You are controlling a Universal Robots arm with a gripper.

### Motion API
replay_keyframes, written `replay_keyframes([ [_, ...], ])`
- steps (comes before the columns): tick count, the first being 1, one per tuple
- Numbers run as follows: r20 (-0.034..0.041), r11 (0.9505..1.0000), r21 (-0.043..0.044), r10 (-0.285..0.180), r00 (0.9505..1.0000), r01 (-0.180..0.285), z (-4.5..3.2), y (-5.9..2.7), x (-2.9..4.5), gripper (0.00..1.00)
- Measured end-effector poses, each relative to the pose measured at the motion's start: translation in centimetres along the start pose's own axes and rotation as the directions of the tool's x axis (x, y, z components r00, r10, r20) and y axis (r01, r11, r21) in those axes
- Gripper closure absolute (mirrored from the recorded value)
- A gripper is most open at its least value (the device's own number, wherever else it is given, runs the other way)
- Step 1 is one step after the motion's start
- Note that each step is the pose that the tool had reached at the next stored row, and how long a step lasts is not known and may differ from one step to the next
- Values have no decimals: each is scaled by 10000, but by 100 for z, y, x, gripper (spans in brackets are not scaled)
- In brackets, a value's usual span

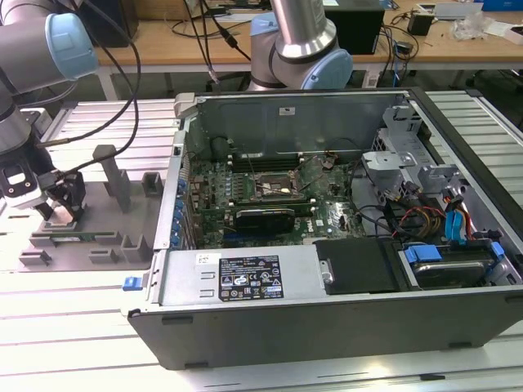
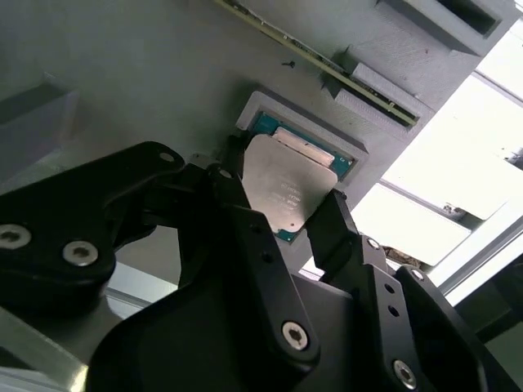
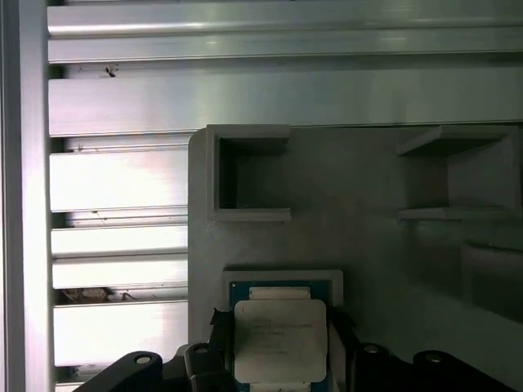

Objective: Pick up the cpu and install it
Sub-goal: 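Pick up the cpu and move it towards the insertion slot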

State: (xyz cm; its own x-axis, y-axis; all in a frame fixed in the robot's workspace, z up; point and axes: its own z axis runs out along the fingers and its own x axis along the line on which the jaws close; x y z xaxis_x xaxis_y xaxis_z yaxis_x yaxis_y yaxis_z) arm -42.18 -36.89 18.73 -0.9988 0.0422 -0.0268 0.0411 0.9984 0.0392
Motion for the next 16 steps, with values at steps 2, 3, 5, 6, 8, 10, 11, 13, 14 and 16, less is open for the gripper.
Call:
replay_keyframes([
  [2,0,10000,-1,0,10000,0,0,0,-1,45],
  [3,0,10000,0,0,10000,0,0,0,-1,45],
  [5,1,10000,0,0,10000,0,-37,2,-3,45],
  [6,0,10000,0,1,10000,-1,-55,2,-3,45],
  [8,1,10000,-1,0,10000,0,-100,4,-5,45],
  [10,0,10000,0,0,10000,0,-146,6,-6,45],
  [11,0,10000,0,0,10000,0,-174,7,-6,45],
  [13,1,10000,-1,0,10000,0,-228,9,-8,45],
  [14,0,10000,2,0,10000,0,-274,11,-9,45],
  [16,1,10000,1,0,10000,0,-333,13,-11,45],
])
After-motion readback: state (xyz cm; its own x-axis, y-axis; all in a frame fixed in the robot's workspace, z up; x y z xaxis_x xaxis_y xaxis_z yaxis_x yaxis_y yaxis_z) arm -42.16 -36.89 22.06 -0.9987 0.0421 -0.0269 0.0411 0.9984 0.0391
